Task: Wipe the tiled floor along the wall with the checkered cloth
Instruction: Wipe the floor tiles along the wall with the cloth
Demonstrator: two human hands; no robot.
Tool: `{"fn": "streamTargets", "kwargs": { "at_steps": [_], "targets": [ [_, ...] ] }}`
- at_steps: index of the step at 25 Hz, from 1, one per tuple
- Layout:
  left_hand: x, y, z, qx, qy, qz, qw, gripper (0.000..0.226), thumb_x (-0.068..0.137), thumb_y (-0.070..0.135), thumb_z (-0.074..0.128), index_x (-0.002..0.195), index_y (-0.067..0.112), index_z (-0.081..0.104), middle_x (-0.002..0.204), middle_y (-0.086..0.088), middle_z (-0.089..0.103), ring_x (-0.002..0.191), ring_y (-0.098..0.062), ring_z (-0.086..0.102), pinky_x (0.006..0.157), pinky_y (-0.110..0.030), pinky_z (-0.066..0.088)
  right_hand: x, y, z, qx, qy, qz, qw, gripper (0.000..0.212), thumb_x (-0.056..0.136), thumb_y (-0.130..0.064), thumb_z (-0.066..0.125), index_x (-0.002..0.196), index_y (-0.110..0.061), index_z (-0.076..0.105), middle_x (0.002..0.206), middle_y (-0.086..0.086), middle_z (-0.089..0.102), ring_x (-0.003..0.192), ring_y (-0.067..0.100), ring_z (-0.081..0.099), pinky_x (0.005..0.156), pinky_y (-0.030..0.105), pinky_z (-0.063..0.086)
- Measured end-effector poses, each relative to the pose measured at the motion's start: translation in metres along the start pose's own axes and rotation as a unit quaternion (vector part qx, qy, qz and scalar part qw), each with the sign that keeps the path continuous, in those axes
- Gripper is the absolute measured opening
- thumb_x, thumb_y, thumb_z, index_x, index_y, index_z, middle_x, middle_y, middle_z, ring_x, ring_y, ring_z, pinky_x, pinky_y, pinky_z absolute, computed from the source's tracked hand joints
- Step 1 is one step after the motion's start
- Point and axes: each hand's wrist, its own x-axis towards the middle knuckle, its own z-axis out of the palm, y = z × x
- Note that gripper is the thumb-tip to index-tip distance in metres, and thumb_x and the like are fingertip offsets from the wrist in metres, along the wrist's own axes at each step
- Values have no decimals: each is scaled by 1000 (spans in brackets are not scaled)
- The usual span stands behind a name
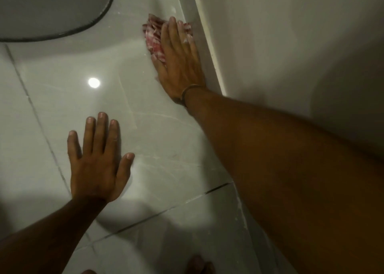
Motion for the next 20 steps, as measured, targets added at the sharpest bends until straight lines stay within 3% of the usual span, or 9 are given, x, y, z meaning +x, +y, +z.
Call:
{"fn": "streamTargets", "kwargs": {
  "at_steps": [4, 13, 16, 20],
  "targets": [
    [0, 0, 0, 0, -5, 0, 1000, 86, 102, 57, 32, 171, 8, 18, 181, -20, 11, 168, -38, 7, 133, -56, -5, -40, 3, 8, 21, 3, 3, 1000, 79, 105, -48, 34, 165, -2, 11, 176, 20, 10, 164, 33, 8, 133, 46, 4],
    [-1, 1, -2, -11, 5, -1, 1000, 84, 103, 55, 32, 170, 7, 21, 181, -20, 14, 168, -39, 10, 132, -59, -2, -280, 25, 37, 26, -40, 50, 998, 73, 106, -40, 36, 166, -6, 14, 176, 18, 11, 165, 32, 5, 132, 53, 18],
    [-2, 1, -1, -14, 7, -1, 1000, 84, 102, 55, 33, 170, 6, 23, 180, -21, 16, 167, -40, 12, 132, -63, 4, -299, 27, 43, 29, -49, 61, 996, 77, 102, -41, 40, 167, -10, 13, 176, 13, 11, 165, 27, 5, 132, 50, 15],
    [-2, -2, 0, -20, 7, 1, 1000, 84, 102, 55, 32, 170, 7, 22, 181, -20, 14, 168, -39, 10, 132, -66, 6, -254, 23, 35, 39, -32, 32, 998, 73, 104, -39, 37, 165, -4, 18, 175, 18, 15, 164, 32, 7, 133, 50, 13]
  ]
}}
